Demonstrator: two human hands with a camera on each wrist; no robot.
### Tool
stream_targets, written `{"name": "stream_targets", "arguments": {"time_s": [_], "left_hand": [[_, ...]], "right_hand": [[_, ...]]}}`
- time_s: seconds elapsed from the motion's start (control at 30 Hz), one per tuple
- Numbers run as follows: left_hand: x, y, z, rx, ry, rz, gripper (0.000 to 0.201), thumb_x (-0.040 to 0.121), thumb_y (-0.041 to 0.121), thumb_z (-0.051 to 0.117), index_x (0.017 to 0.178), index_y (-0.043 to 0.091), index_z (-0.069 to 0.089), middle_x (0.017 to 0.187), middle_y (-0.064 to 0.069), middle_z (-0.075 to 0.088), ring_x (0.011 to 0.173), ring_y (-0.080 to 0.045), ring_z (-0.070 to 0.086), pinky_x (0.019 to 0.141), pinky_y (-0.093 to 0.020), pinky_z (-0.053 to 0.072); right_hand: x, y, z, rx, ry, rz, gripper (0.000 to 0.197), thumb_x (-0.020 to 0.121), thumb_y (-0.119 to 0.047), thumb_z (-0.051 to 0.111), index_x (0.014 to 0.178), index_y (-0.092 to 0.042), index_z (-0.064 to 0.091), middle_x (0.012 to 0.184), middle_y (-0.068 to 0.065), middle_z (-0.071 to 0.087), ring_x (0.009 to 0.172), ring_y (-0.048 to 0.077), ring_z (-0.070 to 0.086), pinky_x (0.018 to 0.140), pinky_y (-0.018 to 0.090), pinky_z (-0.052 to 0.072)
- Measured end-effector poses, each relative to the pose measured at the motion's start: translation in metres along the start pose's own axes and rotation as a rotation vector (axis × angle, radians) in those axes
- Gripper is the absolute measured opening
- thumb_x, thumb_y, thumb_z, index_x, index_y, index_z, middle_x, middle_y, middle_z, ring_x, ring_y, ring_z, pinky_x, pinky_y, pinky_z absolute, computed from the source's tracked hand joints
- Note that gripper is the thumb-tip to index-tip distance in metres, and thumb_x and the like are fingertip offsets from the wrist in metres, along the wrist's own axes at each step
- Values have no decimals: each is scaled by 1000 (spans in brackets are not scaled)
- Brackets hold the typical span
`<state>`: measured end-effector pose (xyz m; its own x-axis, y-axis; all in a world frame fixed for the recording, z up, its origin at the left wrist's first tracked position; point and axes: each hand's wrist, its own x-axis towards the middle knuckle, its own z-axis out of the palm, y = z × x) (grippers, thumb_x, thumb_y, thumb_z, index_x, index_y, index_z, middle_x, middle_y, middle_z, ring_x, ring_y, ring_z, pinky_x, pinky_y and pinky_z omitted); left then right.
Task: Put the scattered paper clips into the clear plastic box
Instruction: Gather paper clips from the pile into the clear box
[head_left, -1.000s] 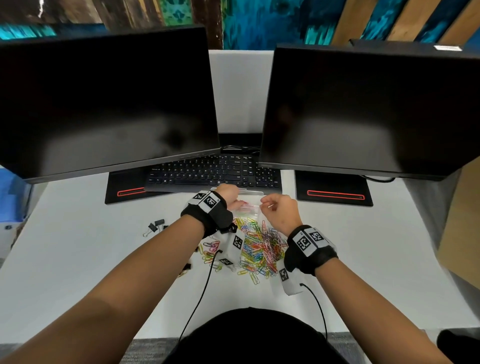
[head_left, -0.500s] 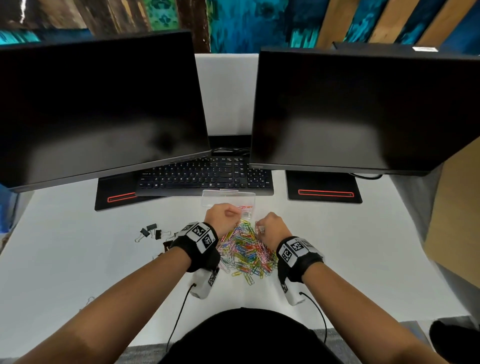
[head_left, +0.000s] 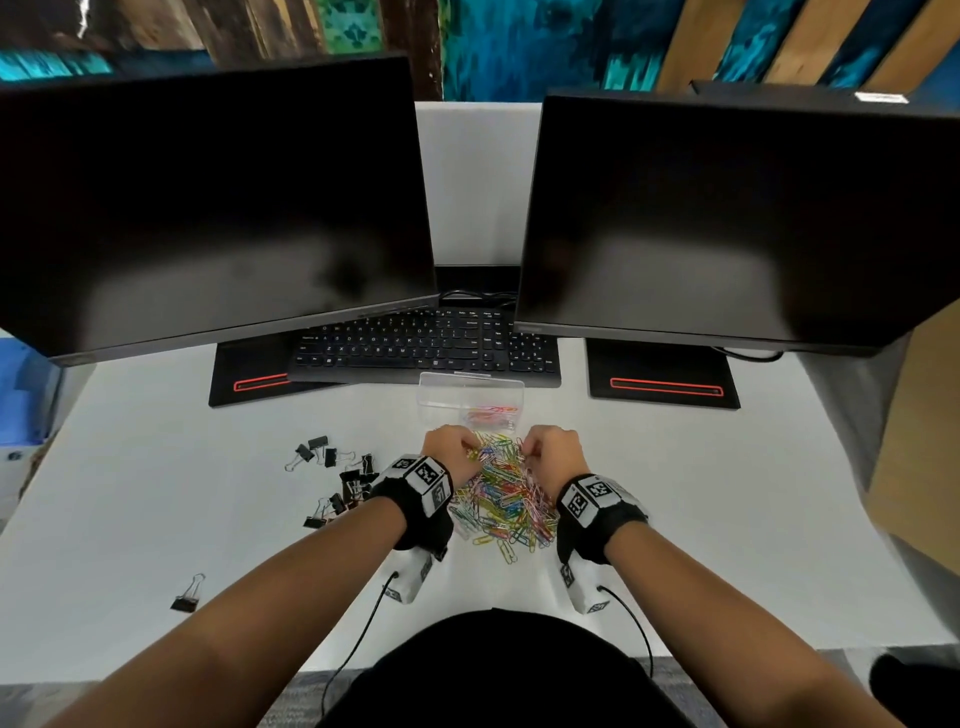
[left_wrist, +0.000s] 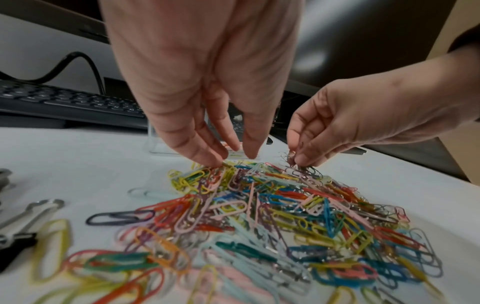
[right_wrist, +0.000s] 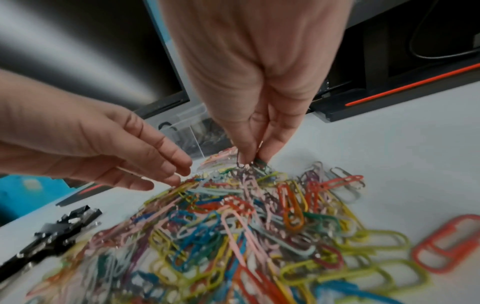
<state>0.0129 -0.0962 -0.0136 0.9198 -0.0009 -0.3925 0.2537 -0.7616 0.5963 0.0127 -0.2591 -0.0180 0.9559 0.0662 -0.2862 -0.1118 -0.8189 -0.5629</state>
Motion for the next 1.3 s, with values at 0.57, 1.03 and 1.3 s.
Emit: {"name": "stream_targets", "arguments": {"time_s": [0.57, 1.03, 1.3], "left_hand": [[3, 37, -4, -710, -36, -307, 49, 102, 39, 29, 84, 9, 63, 94, -18, 69, 85, -31, 68, 83, -42, 56], [22, 59, -42, -1022, -148, -339, 21, 95, -3, 42, 78, 6, 50, 89, -12, 59, 95, -28, 65, 93, -37, 53], [25, 56, -54, -965, -122, -345, 32, 97, 0, 42, 125, -17, 44, 123, -35, 54, 111, -43, 59, 80, -36, 53]], "right_hand": [[-5, -37, -29, 408, 84, -82, 13, 82, -2, 67, 93, -7, 72, 89, 6, 73, 80, 15, 67, 71, 11, 52], [4, -6, -34, 434, 185, -31, 12, 82, -2, 64, 84, -12, 70, 84, 9, 73, 81, 23, 71, 83, 35, 58], [-1, -5, -29, 267, 105, -49, 14, 83, -4, 62, 88, -8, 74, 87, 9, 74, 79, 17, 67, 79, 23, 55]]}}
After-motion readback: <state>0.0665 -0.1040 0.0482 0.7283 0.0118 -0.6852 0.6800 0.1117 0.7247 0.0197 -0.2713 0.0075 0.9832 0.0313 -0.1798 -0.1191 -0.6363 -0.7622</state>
